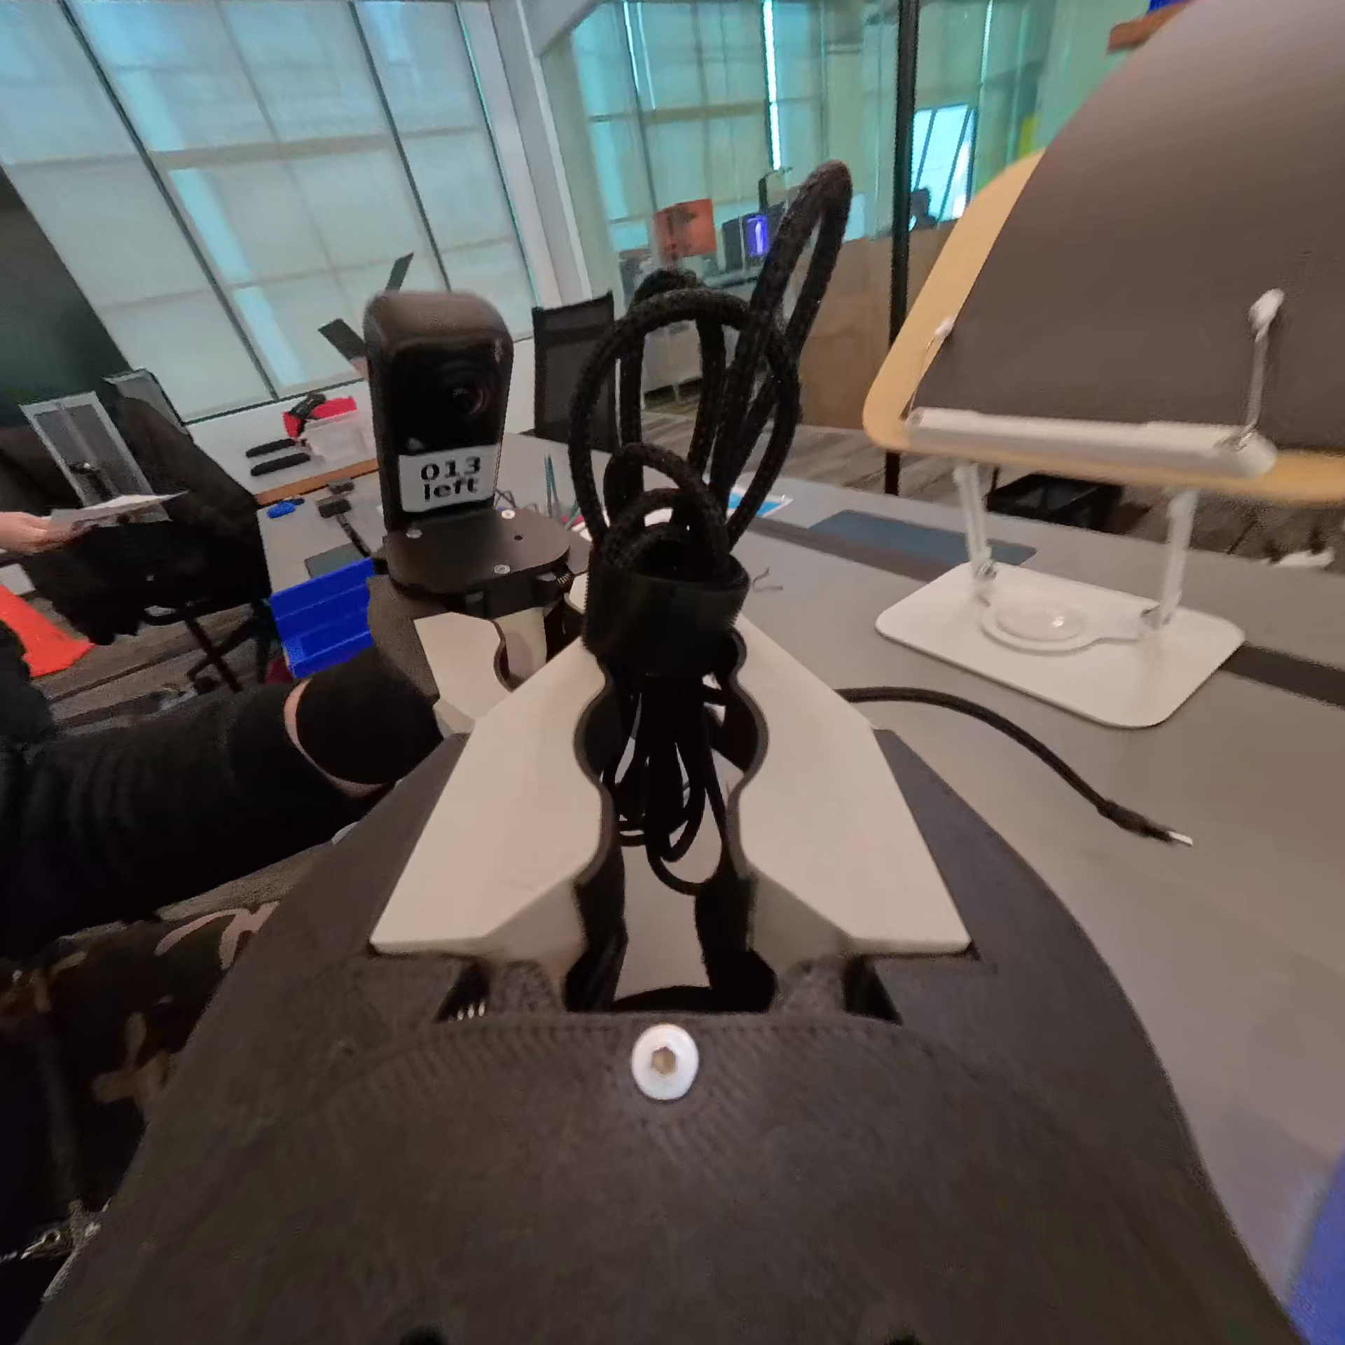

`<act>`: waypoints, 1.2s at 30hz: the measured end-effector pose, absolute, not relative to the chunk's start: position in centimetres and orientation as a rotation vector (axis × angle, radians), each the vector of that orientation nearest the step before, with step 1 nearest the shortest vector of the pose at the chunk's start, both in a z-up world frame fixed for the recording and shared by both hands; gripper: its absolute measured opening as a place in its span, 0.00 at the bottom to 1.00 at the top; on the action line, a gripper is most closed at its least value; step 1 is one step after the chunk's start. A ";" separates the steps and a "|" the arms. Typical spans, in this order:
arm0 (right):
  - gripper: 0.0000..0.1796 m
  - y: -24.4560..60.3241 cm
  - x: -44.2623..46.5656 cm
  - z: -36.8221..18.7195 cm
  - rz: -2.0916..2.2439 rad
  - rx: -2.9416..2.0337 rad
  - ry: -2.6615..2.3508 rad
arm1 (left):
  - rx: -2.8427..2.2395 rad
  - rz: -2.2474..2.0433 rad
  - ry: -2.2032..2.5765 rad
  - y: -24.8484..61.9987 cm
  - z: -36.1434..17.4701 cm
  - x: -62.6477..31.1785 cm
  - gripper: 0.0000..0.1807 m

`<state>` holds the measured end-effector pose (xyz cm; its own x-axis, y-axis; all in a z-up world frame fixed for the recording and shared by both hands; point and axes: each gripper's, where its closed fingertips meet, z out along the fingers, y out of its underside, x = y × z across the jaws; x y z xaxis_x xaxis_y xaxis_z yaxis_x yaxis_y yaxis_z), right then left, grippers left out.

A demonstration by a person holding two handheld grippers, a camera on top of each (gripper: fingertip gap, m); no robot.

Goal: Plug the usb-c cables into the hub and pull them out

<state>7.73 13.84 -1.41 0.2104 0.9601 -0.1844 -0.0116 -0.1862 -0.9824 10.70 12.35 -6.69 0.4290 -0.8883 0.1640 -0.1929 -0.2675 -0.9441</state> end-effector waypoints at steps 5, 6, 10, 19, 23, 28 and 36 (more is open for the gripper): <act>0.11 13.6 13.7 4.7 1.036 -1.373 -0.952 | -1.675 -0.877 0.907 11.3 -4.8 8.2 0.32; 0.11 13.7 15.3 5.4 0.967 -1.379 -0.972 | -1.681 -0.865 0.897 11.2 -4.8 7.8 0.31; 0.11 14.9 22.3 4.1 0.568 -1.464 -1.091 | -1.775 -0.818 0.865 10.9 -6.8 6.3 0.28; 0.12 17.7 31.0 -10.4 -0.130 -1.766 -1.490 | -1.943 -0.664 0.818 10.3 -10.9 3.6 0.24; 0.12 18.1 32.7 -16.6 -0.179 -1.895 -1.579 | -1.971 -0.622 0.836 9.7 -11.5 2.9 0.24; 0.13 17.9 33.1 -20.0 -0.186 -2.020 -1.656 | -2.026 -0.565 0.842 9.5 -12.8 2.0 0.24; 0.13 17.5 33.5 -23.4 -0.005 -2.245 -1.678 | -2.069 -0.559 0.809 9.5 -14.0 1.1 0.24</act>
